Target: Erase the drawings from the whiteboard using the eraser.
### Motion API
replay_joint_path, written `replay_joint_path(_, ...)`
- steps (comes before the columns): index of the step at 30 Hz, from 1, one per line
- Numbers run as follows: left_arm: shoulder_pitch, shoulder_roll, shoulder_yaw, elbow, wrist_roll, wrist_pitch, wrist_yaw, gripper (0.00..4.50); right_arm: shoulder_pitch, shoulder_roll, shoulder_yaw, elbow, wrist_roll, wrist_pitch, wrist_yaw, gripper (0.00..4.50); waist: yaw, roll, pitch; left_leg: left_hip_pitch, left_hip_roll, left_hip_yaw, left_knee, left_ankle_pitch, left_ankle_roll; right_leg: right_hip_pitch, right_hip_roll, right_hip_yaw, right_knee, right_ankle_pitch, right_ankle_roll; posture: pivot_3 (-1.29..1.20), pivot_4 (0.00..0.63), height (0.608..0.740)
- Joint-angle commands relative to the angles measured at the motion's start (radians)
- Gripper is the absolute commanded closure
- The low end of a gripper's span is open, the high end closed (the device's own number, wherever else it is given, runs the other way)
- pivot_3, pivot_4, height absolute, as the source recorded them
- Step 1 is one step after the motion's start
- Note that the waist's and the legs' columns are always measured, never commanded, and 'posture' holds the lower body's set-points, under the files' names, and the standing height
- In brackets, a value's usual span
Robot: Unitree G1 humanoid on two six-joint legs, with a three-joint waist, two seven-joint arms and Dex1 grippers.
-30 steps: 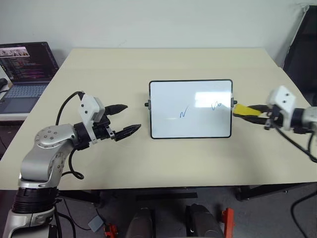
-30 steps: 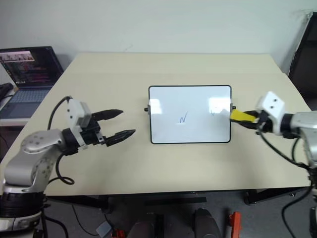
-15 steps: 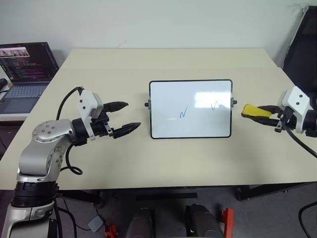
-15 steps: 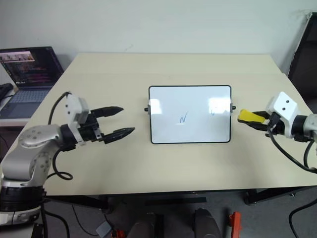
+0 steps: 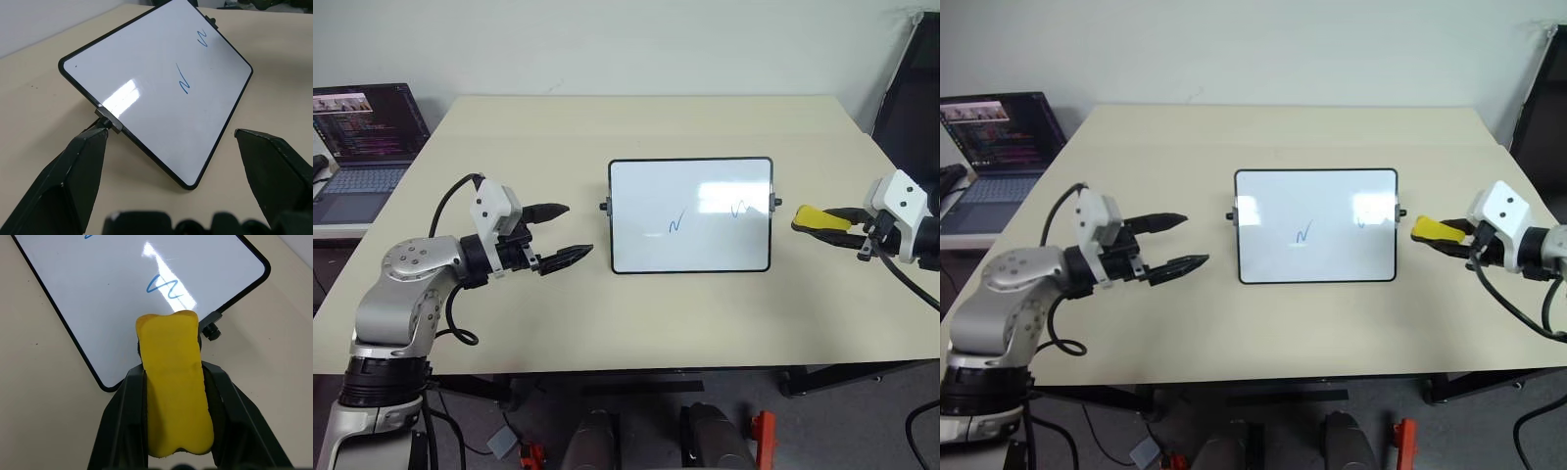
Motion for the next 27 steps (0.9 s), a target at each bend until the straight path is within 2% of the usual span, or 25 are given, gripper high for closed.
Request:
replay_joint_path(1,-0.021,0.003,0.001,-0.020,0.002,-0.014,-0.003,0.00,-0.010,-0.029,-0.043,-0.011,0.001,-0.004,-0.011,3.38,0.000,0.000,0.000,0.000,0.000,0.000,0.000,0.000,0.000,0.000,0.000,0.000,0.000,0.000,0.000,0.00,0.150,0.740)
replay_joint_path(15,-0.024,-0.002,-0.006,-0.018,0.003,-0.020,0.005,0.00,-0.048,0.002,-0.039,-0.009,0.022,-0.009,-0.039,3.38,0.000,0.000,0.000,0.000,0.000,0.000,0.000,0.000,0.000,0.000,0.000,0.000,0.000,0.001,-0.001,0.00,0.150,0.740)
replay_joint_path(17,-0.018,-0.012,-0.007,-0.025,-0.009,-0.013,0.004,0.00,-0.112,0.090,-0.031,-0.006,0.044,-0.033,-0.093,3.38,-0.006,0.000,0.000,0.000,0.000,0.000,0.001,0.000,0.000,0.000,0.000,0.000,0.001,0.001,-0.001,0.00,0.150,0.740)
replay_joint_path(20,-0.006,-0.031,-0.022,-0.033,-0.012,-0.008,0.005,0.00,-0.196,0.291,-0.018,-0.012,0.057,-0.081,-0.226,3.38,-0.020,-0.001,0.000,0.003,0.002,0.001,0.001,0.000,0.000,0.002,0.001,0.001,0.001,0.001,0.000,0.00,0.150,0.740)
replay_joint_path(23,-0.015,-0.059,-0.046,-0.027,0.003,-0.012,0.018,0.00,-0.204,0.480,0.069,0.004,-0.029,-0.151,-0.369,3.38,-0.017,-0.001,-0.001,0.003,0.002,-0.001,0.001,0.000,0.000,0.002,0.002,0.000,0.002,0.002,0.000,0.00,0.150,0.740)
replay_joint_path(27,-0.010,-0.067,-0.058,-0.041,0.002,-0.005,0.024,0.00,-0.191,0.585,0.116,0.073,-0.113,-0.253,-0.468,3.38,-0.009,-0.001,-0.001,0.001,0.000,-0.001,0.001,0.000,0.000,0.001,0.000,0.000,0.002,0.004,-0.003,0.00,0.150,0.740)
